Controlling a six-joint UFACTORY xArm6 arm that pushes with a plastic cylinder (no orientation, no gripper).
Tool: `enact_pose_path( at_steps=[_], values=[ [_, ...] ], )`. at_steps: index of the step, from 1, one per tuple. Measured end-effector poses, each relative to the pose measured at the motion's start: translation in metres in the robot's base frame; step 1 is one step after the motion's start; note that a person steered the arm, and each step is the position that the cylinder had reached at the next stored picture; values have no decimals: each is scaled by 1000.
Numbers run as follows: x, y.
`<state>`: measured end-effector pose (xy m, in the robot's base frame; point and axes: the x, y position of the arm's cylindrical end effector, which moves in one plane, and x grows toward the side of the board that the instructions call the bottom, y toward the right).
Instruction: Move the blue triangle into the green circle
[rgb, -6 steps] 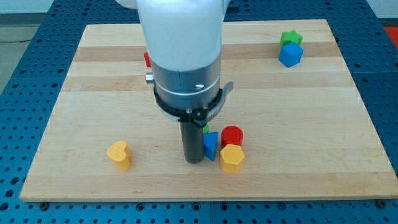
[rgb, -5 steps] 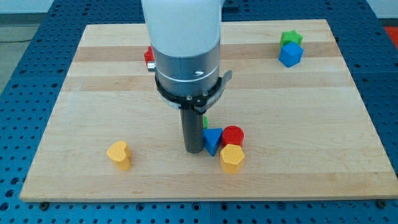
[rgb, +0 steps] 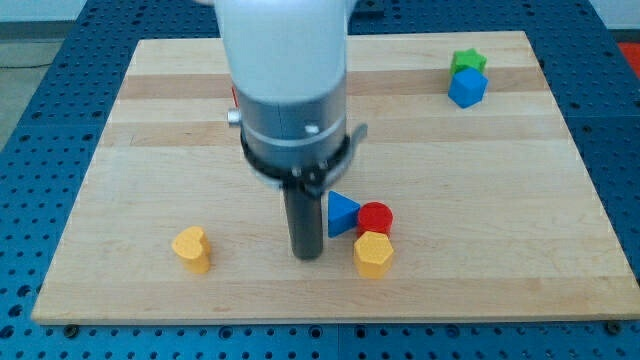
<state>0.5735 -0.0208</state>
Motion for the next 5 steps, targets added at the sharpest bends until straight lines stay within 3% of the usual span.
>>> enact_pose_path(
  at_steps=[1, 2, 4, 5],
  values=[
    [5, 33],
    [-21, 34],
    [-79, 8],
    [-86, -10]
  ],
)
